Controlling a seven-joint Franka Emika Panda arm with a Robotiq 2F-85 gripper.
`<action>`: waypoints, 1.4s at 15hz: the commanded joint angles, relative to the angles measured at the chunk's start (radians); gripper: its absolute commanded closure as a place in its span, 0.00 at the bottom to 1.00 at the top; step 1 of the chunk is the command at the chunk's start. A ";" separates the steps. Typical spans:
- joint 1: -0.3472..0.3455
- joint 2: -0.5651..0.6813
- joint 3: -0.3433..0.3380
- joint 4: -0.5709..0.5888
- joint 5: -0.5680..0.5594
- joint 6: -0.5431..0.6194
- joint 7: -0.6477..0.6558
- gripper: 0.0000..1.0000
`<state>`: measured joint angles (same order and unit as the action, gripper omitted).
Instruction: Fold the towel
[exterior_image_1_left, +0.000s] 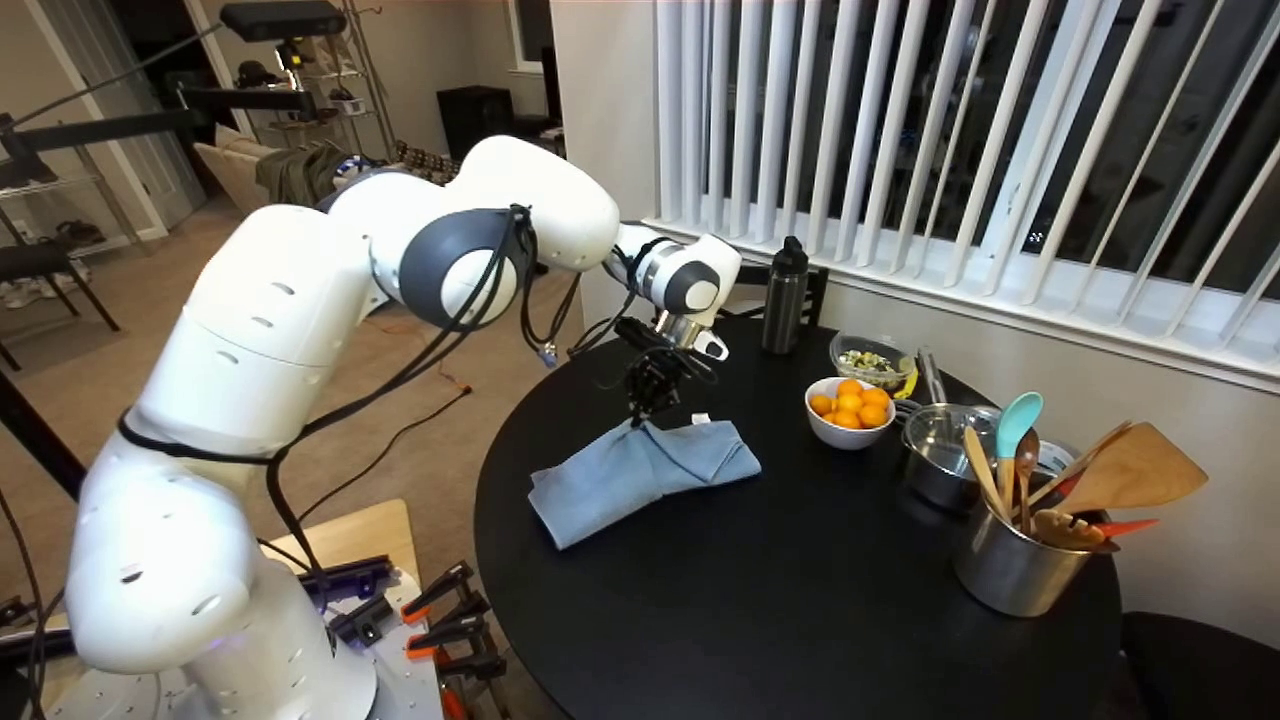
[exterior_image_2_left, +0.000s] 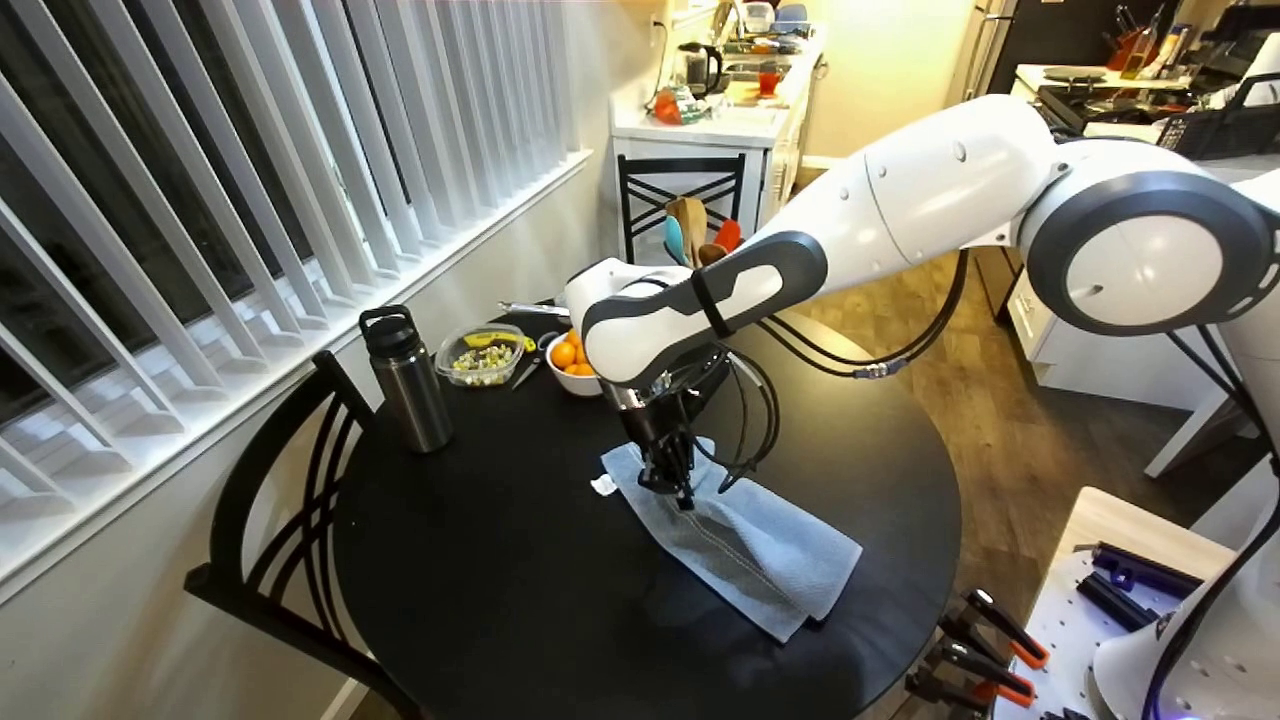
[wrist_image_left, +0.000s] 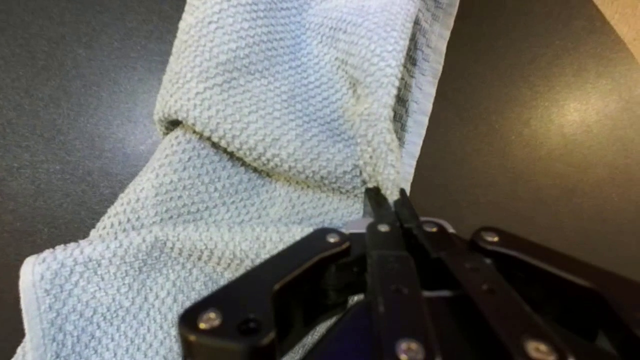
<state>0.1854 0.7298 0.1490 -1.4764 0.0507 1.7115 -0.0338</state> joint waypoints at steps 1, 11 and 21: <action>-0.014 0.023 0.013 0.034 0.023 -0.036 -0.049 0.97; -0.013 0.056 0.026 0.104 0.048 -0.075 -0.094 0.96; -0.032 0.073 0.031 0.138 0.084 -0.102 -0.134 0.22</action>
<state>0.1772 0.7985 0.1682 -1.3564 0.1100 1.6370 -0.1363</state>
